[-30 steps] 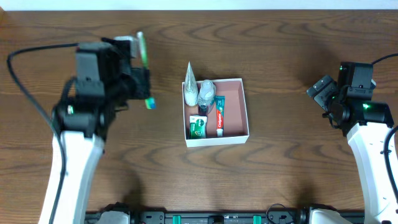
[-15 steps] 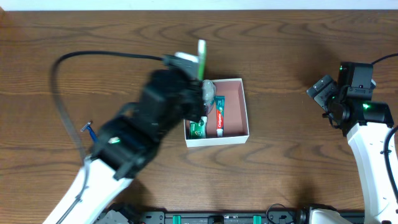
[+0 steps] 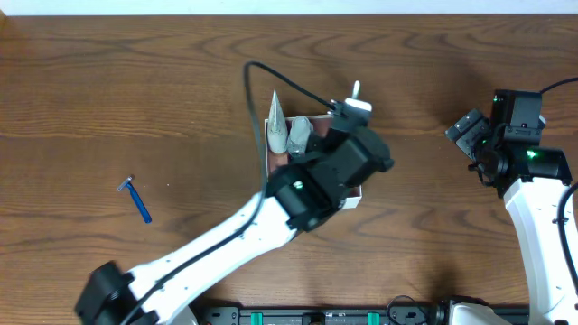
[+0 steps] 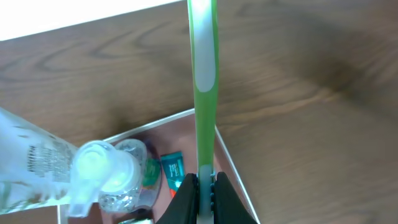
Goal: Pack container
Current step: 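Lift the toothbrush and carry it upright into the box, then lower the toothbrush into the box beside the toothpaste and open the left gripper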
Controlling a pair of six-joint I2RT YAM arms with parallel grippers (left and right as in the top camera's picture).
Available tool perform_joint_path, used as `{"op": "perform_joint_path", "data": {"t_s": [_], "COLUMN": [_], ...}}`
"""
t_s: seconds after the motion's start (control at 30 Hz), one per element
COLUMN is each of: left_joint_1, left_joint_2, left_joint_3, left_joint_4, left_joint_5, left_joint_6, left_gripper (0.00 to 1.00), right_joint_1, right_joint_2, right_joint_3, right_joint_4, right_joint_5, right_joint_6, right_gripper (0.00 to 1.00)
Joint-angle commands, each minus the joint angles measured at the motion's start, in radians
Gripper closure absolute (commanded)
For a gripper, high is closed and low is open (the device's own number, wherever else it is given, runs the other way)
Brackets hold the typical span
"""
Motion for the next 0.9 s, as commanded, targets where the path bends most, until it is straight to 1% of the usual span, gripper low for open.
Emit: {"op": "perform_joint_path", "data": {"t_s": [0.0,0.2,0.4,0.63,0.87], "left_joint_1": [0.0,0.001,0.014,0.023,0.023], "left_joint_2": [0.057,0.156,0.223,0.26,0.291], "left_joint_3": [0.014,0.014,0.013,-0.006,-0.015], "left_joint_4": [0.01,0.017,0.017,0.016,0.0], "left_joint_5": [-0.084,-0.122,-0.122,-0.121,-0.078], "left_joint_6": [-0.043,-0.093,-0.169,-0.306,-0.33], "left_gripper": [0.94,0.94,0.94,0.94,0.94], "right_joint_1": [-0.006,-0.006,-0.006,-0.006,-0.006], "right_joint_2": [-0.013,-0.013,-0.013,-0.013,-0.013], "right_joint_3": [0.003,0.003,0.003,0.003,0.003], "right_joint_4": [-0.001,-0.001,-0.001,-0.001,-0.001], "right_joint_5": [0.007,0.007,0.007,0.007,0.007], "right_joint_6": [-0.009,-0.009,-0.009,-0.009,-0.009], "right_gripper": [0.01,0.01,0.01,0.01,0.01]}}
